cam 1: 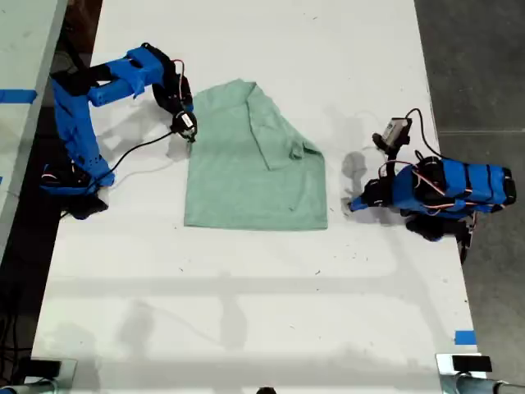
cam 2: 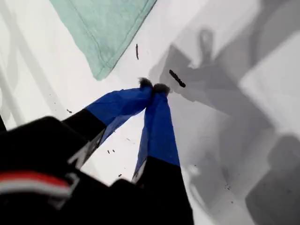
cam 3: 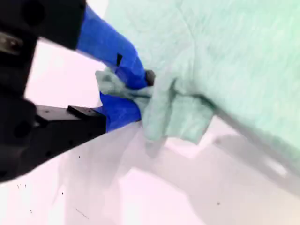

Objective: Fold t shirt

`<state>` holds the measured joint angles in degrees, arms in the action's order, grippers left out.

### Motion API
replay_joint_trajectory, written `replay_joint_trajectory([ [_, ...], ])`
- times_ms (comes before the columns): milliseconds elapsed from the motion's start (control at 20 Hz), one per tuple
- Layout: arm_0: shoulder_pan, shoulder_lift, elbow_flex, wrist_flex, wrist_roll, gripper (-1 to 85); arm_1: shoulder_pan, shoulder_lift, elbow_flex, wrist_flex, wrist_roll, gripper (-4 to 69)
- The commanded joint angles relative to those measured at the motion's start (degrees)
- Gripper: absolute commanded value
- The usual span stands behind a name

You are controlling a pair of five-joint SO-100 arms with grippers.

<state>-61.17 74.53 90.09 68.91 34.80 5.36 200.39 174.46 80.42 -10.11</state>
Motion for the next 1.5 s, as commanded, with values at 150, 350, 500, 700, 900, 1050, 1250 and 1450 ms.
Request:
replay_joint_trajectory([
  [150,3.5,2.5,-16.3,10.8,-0.8,-0.3,-0.6,0.5,2.3,-0.9,-0.1,0.2],
  [350,17.1,4.5,-31.9,15.5,-4.0,-0.3,-0.5,0.5,2.3,-0.9,-0.1,0.2],
  [500,28.8,1.8,-32.2,9.4,-7.2,2.0,-0.4,0.5,2.3,-0.9,-0.1,0.2],
  [700,34.9,-0.5,-33.0,3.0,-7.7,22.0,-0.6,0.5,2.3,-0.9,-0.1,0.2],
  [900,28.0,8.3,-33.2,11.4,-3.9,7.5,-0.7,0.5,2.3,-0.9,-0.1,0.2],
  [1050,23.1,27.4,-23.4,17.5,-5.9,-0.2,-0.7,0.5,2.3,-0.9,-0.1,0.0],
  [1250,30.4,63.2,6.2,7.8,-14.4,-0.2,-0.8,0.5,2.3,-0.9,-0.1,0.0],
  [1450,46.9,93.9,49.7,-11.2,-28.8,-0.2,-0.5,0.5,2.3,-0.9,0.1,0.0],
])
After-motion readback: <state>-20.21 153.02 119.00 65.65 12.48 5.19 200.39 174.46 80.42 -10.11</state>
